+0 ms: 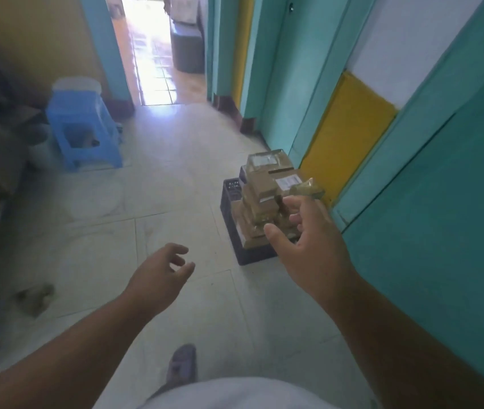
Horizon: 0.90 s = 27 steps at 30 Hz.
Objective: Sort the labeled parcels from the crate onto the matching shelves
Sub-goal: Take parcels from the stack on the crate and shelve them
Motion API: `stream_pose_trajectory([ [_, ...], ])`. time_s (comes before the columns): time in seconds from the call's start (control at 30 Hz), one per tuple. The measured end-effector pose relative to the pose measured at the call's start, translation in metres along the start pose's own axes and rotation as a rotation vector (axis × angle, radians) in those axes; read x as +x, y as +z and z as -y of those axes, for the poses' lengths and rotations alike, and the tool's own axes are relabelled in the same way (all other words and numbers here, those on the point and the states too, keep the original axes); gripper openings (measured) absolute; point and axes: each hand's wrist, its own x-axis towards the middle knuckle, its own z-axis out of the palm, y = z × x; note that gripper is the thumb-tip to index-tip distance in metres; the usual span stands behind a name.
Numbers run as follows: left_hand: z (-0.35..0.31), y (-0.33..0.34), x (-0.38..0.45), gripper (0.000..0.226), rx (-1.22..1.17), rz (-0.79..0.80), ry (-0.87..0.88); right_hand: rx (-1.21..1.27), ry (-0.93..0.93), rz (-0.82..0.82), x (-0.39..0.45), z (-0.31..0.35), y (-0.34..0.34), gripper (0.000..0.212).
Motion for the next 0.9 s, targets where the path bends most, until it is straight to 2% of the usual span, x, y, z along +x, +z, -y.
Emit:
stream_pose_trajectory([
  [0.13, -0.049, -0.022, 0.087, 0.029, 0.087, 0.090, 0.147, -0.022, 0.081, -0.112, 0.064, -0.001, -0.006, 0.044],
  [0.33, -0.115, 0.010, 0.213, 0.021, 0.123, 0.208, 0.284, -0.099, 0.224, -0.258, 0.148, -0.057, -0.006, 0.039],
  [0.5, -0.158, 0.019, 0.300, 0.021, 0.162, 0.263, 0.324, -0.116, 0.269, -0.252, 0.242, -0.099, 0.001, 0.046],
  [0.7, -0.189, -0.007, 0.408, 0.032, 0.306, 0.280, 0.409, -0.133, 0.263, -0.256, 0.350, -0.106, 0.027, 0.053],
  [0.77, -0.200, -0.005, 0.443, 0.031, 0.351, 0.344, 0.434, -0.151, 0.305, -0.272, 0.377, -0.110, 0.041, 0.055],
  [0.87, -0.212, 0.004, 0.497, 0.015, 0.431, 0.501, 0.532, -0.196, 0.412, -0.336, 0.408, -0.117, 0.064, 0.053],
  [0.9, -0.215, 0.008, 0.517, 0.017, 0.445, 0.557, 0.567, -0.206, 0.460, -0.359, 0.416, -0.119, 0.073, 0.051],
])
